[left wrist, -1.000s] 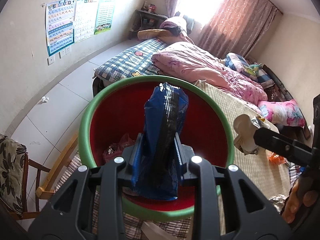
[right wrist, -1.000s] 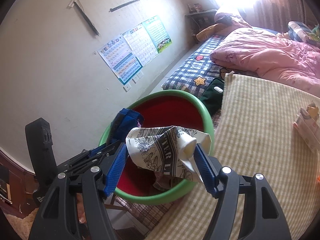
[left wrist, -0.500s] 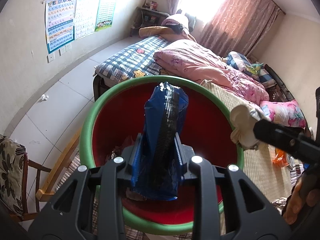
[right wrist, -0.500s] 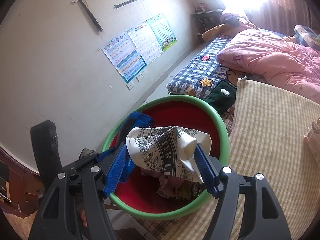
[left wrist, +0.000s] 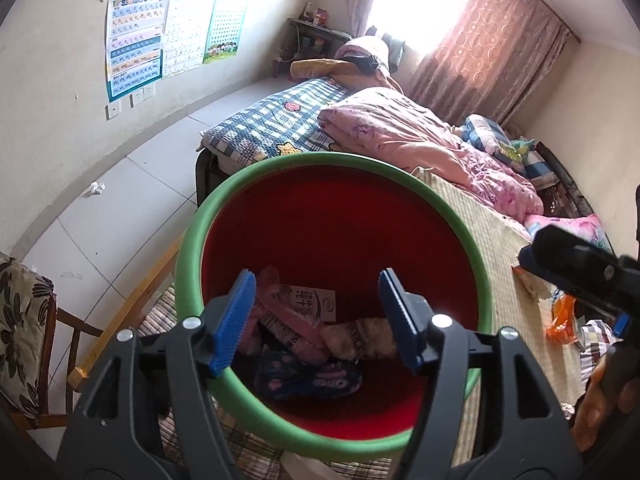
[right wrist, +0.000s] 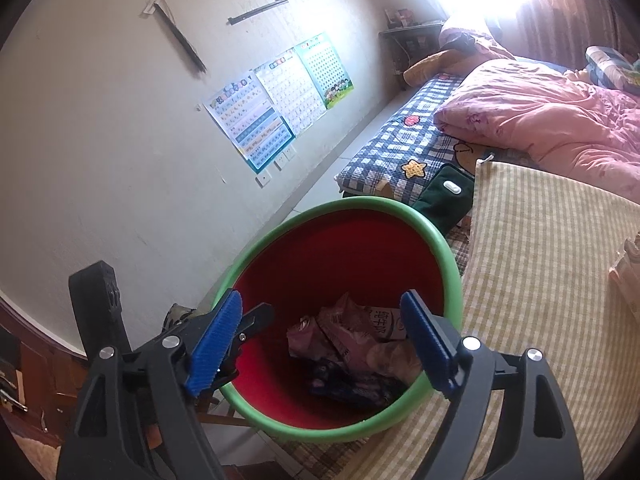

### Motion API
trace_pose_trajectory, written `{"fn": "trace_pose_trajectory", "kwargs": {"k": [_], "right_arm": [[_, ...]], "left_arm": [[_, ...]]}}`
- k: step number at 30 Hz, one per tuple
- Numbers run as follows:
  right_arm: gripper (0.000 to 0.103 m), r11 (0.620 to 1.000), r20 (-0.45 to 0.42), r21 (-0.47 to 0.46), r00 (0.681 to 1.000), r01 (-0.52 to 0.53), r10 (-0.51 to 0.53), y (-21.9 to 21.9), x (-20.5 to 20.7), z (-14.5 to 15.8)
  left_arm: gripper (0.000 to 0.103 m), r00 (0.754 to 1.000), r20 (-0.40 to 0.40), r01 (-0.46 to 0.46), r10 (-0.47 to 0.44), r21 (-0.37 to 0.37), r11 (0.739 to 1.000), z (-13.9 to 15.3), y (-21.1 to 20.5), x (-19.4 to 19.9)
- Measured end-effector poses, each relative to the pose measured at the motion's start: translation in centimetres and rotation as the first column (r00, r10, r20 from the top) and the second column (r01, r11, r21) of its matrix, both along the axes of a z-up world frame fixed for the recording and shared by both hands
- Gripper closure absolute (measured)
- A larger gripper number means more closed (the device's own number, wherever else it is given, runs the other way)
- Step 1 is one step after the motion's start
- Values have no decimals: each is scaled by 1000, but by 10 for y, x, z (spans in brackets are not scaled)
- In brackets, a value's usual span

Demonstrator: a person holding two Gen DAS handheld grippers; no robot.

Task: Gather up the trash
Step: 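Move both open tools back toward the crumpled paper on the table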

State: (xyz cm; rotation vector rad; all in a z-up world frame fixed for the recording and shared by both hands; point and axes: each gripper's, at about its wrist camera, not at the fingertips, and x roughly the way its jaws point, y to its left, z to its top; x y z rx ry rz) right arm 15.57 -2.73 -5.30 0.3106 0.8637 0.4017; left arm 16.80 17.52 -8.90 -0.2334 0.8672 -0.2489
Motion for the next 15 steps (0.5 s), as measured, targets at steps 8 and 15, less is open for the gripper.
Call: {"fn": "trace_pose_trajectory", "kwargs": {"k": [8, 15], "right_arm": [[24, 1000, 29, 16, 999, 24, -24, -27, -26, 11], [24, 996, 37, 23, 996, 85, -86, -73, -58, 15]], "left_arm": [[39, 1000, -2, 0, 0, 6, 1000, 3, -11, -12], [38, 999, 14, 35, -35, 11, 999, 12, -49, -37]]}}
